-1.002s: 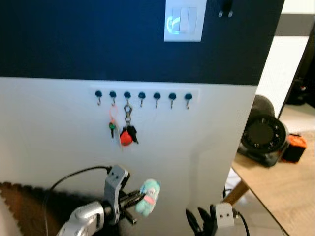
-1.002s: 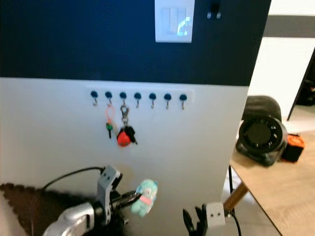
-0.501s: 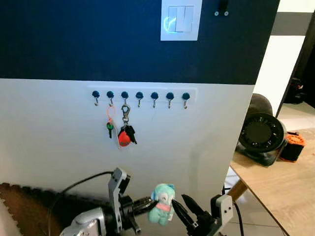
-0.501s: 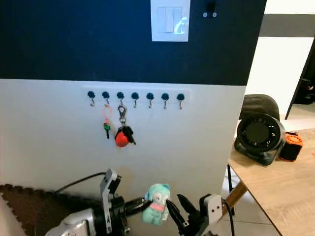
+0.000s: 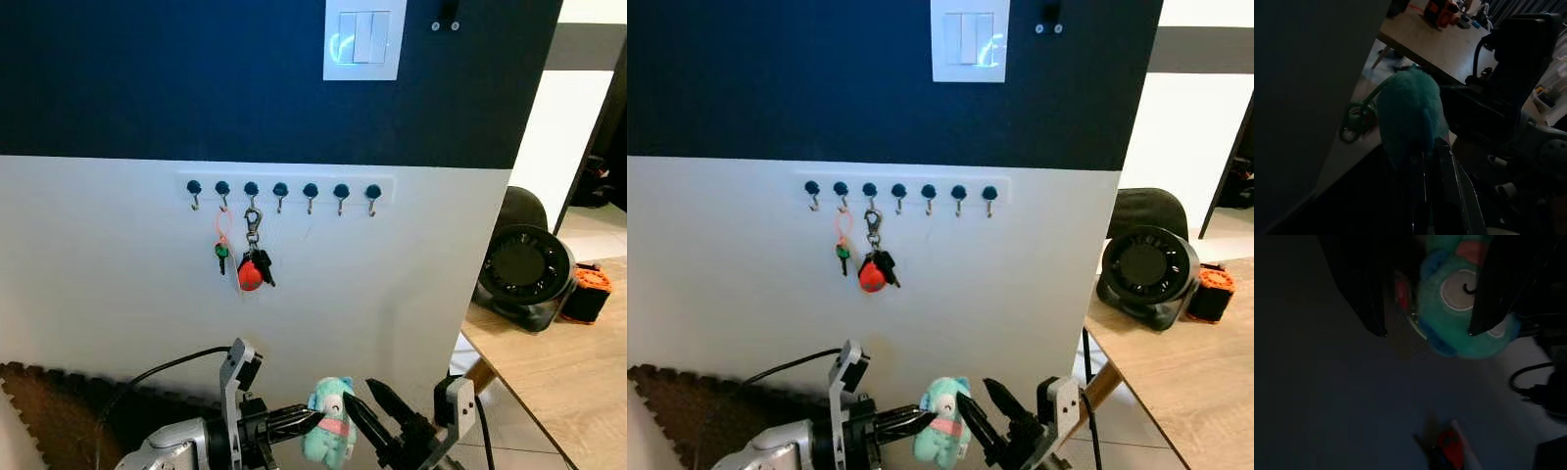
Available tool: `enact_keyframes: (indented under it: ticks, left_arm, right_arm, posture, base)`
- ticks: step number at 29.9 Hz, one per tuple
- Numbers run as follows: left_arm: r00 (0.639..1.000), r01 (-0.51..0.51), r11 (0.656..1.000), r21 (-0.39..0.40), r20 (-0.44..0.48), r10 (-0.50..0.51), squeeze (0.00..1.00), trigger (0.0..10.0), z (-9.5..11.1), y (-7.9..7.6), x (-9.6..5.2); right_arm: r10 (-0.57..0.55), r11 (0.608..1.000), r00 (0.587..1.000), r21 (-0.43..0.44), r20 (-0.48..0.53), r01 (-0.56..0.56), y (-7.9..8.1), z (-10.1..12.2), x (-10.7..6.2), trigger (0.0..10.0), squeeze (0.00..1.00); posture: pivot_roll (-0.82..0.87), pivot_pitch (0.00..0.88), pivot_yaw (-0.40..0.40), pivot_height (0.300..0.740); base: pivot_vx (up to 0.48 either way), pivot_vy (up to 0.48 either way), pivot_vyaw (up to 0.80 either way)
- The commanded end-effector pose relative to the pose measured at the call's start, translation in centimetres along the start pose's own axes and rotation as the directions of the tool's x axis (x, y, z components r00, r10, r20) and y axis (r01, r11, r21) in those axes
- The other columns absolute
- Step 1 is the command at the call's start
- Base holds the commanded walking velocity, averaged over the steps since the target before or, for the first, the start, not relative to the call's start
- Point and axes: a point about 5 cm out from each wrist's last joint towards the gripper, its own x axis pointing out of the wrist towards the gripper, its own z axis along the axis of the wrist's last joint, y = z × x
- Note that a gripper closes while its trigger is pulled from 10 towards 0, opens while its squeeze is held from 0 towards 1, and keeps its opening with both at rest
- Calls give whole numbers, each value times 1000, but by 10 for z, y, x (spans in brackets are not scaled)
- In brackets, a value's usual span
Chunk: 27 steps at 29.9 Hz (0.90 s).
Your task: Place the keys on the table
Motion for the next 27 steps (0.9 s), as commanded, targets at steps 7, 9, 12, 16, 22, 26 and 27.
enact_keyframes:
  ticks: [7,9,12,16,22,26,27]
  left_arm:
    - [998,60,998,-2,23,-60,0,0,8,-6,6]
    - [998,60,998,-2,24,-60,0,0,9,-6,6]
    - [998,59,998,-3,28,-58,0,0,10,-6,6]
    - [998,59,998,-4,28,-59,0,0,10,-6,6]
    - [998,63,998,-6,27,-63,0,0,11,-7,6]
    - [998,62,998,-6,26,-62,0,0,11,-7,5]
    - [998,58,998,-2,26,-58,0,0,12,-6,5]
  right_arm:
    - [160,975,983,168,-88,-144,20,-15,-3,10000,0]
    - [168,971,982,187,-91,-149,21,-15,-4,10000,0]
    - [192,959,977,228,-97,-166,23,-15,-7,10000,0]
    - [193,957,976,238,-98,-166,23,-13,-8,10000,0]
    - [191,952,977,261,-90,-162,21,-9,-6,10000,0]
    - [186,950,979,269,-82,-158,21,-8,-6,4275,0]
    - [182,949,980,274,-77,-154,20,-8,-5,0,0]
  posture:
    - [59,0,23,740]
    - [61,0,22,740]
    - [63,0,21,740]
    - [63,0,19,740]
    - [64,0,18,740]
    - [65,0,18,740]
    - [65,0,18,740]
  base:
    - [0,0,0]
    - [0,0,0]
    - [0,0,0]
    - [0,0,0]
    - [0,0,0]
    - [0,0,0]
    - [0,0,0]
